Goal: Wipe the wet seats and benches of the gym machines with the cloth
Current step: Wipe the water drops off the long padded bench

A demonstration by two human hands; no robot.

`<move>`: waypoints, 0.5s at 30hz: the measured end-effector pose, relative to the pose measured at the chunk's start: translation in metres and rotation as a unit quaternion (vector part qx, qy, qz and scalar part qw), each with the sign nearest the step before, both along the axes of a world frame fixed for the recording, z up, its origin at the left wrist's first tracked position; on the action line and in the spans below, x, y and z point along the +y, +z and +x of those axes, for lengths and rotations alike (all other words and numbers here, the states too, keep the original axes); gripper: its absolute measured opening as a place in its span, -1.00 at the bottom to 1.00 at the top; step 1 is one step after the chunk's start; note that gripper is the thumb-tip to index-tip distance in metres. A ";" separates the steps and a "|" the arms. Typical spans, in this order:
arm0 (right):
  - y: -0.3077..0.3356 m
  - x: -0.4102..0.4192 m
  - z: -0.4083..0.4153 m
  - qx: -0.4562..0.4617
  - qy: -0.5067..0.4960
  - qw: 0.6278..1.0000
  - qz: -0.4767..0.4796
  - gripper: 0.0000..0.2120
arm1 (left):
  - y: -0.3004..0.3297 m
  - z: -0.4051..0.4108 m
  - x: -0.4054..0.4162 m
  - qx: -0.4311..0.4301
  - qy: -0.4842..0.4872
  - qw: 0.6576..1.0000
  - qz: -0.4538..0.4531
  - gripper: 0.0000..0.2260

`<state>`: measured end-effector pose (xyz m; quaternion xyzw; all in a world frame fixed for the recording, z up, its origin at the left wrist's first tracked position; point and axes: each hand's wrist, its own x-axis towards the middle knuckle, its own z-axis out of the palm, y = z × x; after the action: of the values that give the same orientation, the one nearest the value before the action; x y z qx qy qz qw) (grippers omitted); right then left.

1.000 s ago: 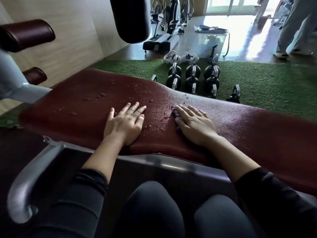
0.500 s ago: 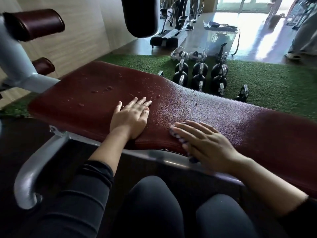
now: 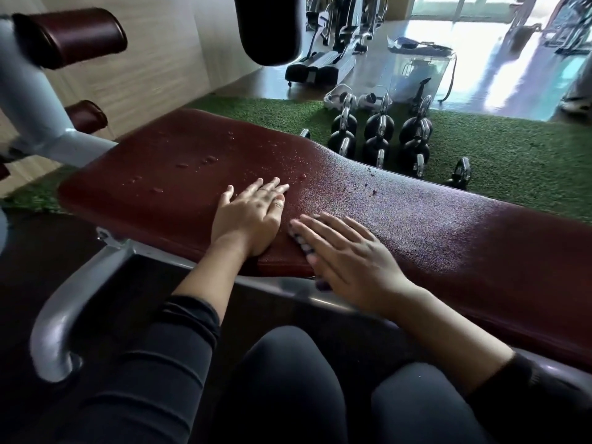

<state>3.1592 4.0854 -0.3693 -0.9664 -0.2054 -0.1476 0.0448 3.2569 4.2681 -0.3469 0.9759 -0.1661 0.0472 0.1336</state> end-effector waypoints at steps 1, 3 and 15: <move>-0.002 -0.013 -0.009 -0.002 0.015 1.000 -0.017 -0.51 | 0.000 0.000 0.000 -0.001 0.000 1.000 0.002 -0.60; -0.003 -0.040 -0.017 0.017 0.030 0.999 -0.024 -0.51 | 0.000 0.000 0.000 0.000 0.000 1.000 0.003 -0.59; 0.012 0.018 0.047 0.040 -0.053 0.997 0.042 -0.48 | 0.000 -0.001 0.000 -0.008 0.004 1.000 -0.008 -0.60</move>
<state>3.2063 4.1031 -0.3573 -0.9784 -0.1454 -0.1196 0.0858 3.2564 4.2676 -0.3472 0.9750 -0.1633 0.0567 0.1395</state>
